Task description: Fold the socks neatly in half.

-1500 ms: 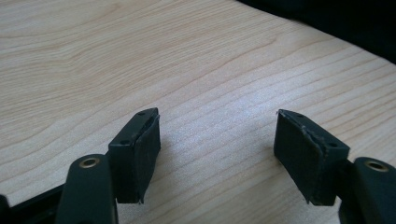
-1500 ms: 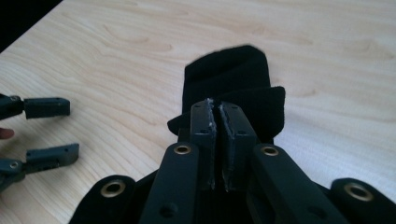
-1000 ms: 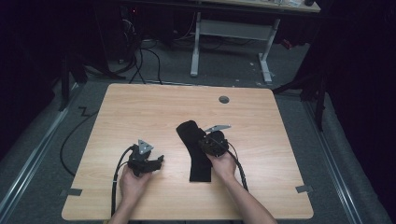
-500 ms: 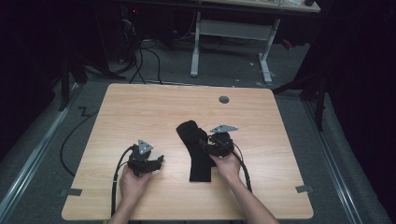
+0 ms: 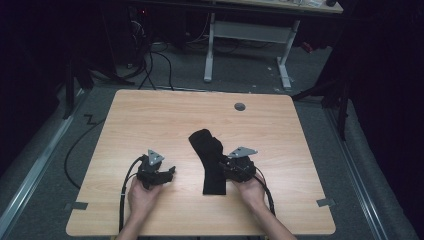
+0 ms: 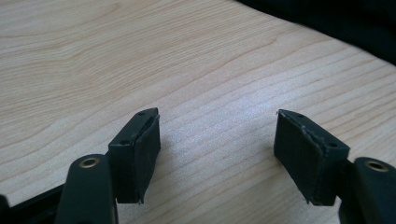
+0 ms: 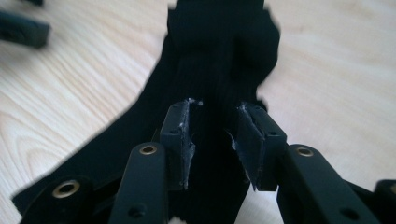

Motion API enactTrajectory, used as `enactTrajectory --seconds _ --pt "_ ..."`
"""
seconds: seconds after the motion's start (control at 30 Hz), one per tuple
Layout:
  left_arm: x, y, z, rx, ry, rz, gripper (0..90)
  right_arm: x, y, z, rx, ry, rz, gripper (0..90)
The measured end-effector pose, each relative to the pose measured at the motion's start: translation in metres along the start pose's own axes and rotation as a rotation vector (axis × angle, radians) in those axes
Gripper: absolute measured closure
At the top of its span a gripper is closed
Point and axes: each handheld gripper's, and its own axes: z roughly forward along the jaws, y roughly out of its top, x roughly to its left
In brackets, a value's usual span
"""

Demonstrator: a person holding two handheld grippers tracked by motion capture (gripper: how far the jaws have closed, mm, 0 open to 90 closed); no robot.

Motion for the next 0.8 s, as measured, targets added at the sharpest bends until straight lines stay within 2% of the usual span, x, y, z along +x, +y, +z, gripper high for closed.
enactTrajectory --seconds 0.13,0.2,0.3,0.33,0.37,0.43,0.53,0.8 --pt "0.000 0.000 0.000 0.000 0.000 0.000 32.1 -0.002 -0.009 0.006 0.028 0.020 0.030 66.1" --pt "0.000 0.000 0.000 0.000 0.000 0.000 32.1 -0.001 -0.011 0.010 0.050 0.020 0.013 69.7" --pt "0.000 0.000 0.000 0.000 0.000 0.000 32.1 -0.002 -0.013 0.011 0.039 0.032 0.026 74.9" --pt "0.000 0.000 0.000 0.000 0.000 0.000 32.1 -0.001 -0.013 0.012 0.041 0.034 0.017 79.8" --pt "0.000 0.000 0.000 0.000 0.000 0.000 32.1 0.000 -0.013 0.012 0.040 0.030 0.006 81.0" --pt "0.000 0.000 0.000 0.000 0.000 0.000 32.1 0.002 -0.012 0.011 0.044 0.020 -0.008 82.9" --pt "0.000 0.000 0.000 0.000 0.000 -0.001 32.1 0.001 -0.011 0.010 0.042 0.016 0.011 84.6" --pt "0.000 0.000 0.000 0.000 0.001 0.000 32.1 -0.001 -0.006 0.000 0.020 0.020 0.007 87.1"
